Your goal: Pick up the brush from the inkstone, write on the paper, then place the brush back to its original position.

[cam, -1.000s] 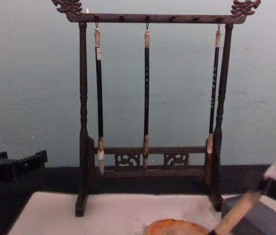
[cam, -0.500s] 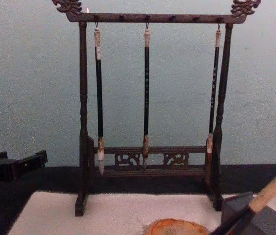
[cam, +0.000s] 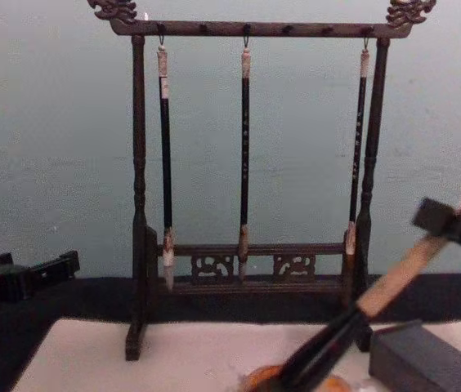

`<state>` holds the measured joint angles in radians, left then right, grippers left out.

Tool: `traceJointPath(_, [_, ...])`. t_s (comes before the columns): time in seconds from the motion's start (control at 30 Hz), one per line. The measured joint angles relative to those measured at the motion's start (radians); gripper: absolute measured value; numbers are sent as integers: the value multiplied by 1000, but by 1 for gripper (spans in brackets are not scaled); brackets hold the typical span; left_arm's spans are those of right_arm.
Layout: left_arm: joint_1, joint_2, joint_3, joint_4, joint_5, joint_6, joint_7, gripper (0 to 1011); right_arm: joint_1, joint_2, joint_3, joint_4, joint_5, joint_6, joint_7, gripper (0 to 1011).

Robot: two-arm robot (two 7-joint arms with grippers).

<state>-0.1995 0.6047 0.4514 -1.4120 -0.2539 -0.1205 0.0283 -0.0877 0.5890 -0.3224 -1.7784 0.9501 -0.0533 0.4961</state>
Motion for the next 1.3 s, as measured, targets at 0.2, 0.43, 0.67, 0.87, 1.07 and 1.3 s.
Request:
traceJointPath(0.2, [0,0,0,0,0,0,0,1002,22,-22,-41,16,-24,4,7,164])
traceJointPath(0.43, [0,0,0,0,0,0,0,1002,40,-43,-77,54,-44,16,8,165])
traceJointPath(0.67, [0,0,0,0,0,0,0,1002,41,-50,-83,82,-49,22,1,164])
traceJointPath(0.87, [0,0,0,0,0,0,0,1002,22,-41,-60,85,-38,19,-6,164])
traceJointPath(1.07, [0,0,0,0,0,0,0,1002,-1,-29,-28,80,-22,8,-12,164])
traceJointPath(1.3, [0,0,0,0,0,0,0,1002,-32,-9,16,66,-6,-5,-18,164])
